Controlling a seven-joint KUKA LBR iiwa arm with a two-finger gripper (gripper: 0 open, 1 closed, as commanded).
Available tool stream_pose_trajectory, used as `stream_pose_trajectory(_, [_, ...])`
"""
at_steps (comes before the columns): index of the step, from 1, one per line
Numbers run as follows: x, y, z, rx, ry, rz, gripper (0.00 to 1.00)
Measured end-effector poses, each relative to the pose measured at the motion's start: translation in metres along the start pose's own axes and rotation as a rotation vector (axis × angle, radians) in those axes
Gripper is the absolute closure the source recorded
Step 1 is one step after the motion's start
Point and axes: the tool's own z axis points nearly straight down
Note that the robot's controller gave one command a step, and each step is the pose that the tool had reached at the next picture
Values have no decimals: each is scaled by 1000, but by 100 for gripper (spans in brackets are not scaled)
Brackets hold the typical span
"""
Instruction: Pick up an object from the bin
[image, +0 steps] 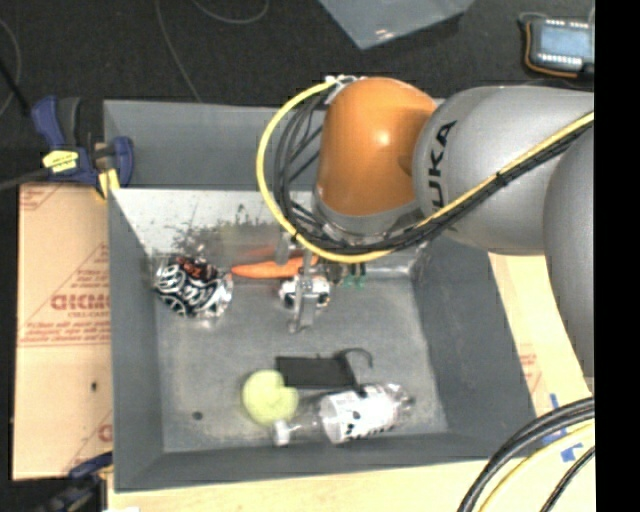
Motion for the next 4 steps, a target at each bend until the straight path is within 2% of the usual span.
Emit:
stream_pose_trajectory(1, [-1, 0, -5, -1, -8, 2, 0])
stream_pose_trajectory(2, [-2, -2, 27, -2, -17, -6, 0])
stream_pose_trajectory(3, [2, -3, 74, 0, -5, -6, 0])
stream_pose_trajectory(4, [3, -6, 109, -3, -19, 7, 0])
